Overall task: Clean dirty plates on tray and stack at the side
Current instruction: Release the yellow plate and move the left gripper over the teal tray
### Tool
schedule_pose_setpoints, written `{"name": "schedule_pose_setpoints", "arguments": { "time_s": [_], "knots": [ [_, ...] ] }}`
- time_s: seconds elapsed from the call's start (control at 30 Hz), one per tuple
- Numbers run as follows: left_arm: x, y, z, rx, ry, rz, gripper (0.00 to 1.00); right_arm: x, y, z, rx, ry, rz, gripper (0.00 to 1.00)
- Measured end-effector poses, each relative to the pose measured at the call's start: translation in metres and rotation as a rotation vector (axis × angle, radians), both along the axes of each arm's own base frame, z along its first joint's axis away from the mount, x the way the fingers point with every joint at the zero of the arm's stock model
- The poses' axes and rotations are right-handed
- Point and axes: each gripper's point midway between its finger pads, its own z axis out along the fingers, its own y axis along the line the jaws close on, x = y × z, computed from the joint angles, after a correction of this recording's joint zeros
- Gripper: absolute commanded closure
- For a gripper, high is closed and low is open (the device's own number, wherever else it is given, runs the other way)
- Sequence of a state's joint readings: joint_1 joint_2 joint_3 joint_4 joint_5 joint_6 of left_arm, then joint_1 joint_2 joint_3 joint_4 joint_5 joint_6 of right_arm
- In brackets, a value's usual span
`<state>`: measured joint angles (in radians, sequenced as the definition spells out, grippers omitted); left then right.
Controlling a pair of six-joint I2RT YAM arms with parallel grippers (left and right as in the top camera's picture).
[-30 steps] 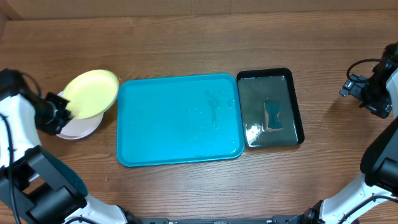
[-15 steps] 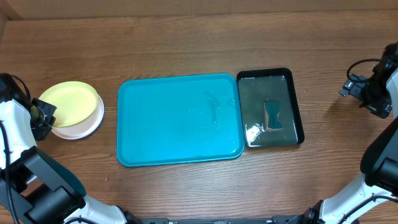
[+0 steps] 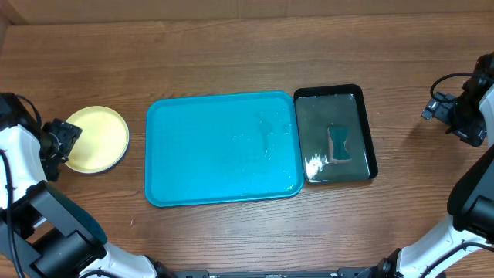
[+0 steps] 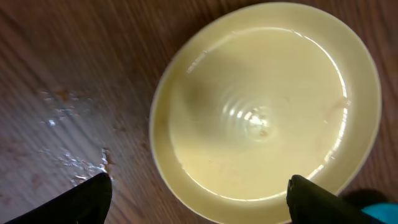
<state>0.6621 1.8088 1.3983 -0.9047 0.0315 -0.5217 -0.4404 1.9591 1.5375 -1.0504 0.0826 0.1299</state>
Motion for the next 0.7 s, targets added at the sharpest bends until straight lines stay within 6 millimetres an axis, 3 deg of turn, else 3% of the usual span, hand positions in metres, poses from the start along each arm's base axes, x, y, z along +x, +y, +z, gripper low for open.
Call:
{"name": "schedule_pose_setpoints", "arguments": {
  "time_s": [0.23,0.47,0.6,0.7],
  "knots": [
    [0.029,-0.044,0.001,-0.054,-0.041,-0.149,0.09,0.000,0.000,0.000,0.000,0.000,0.000,0.00],
    [0.064,-0.126,0.001,-0.068,-0.043,-0.395,0.05,0.000,0.000,0.000,0.000,0.000,0.000,0.00],
    [0.074,-0.176,0.001,-0.075,-0.035,-0.529,0.01,0.000,0.000,0.000,0.000,0.000,-0.001,0.00],
    [0.076,-0.202,0.001,-0.077,-0.030,-0.598,0.00,0.000,0.000,0.000,0.000,0.001,0.000,0.00]
  ]
}}
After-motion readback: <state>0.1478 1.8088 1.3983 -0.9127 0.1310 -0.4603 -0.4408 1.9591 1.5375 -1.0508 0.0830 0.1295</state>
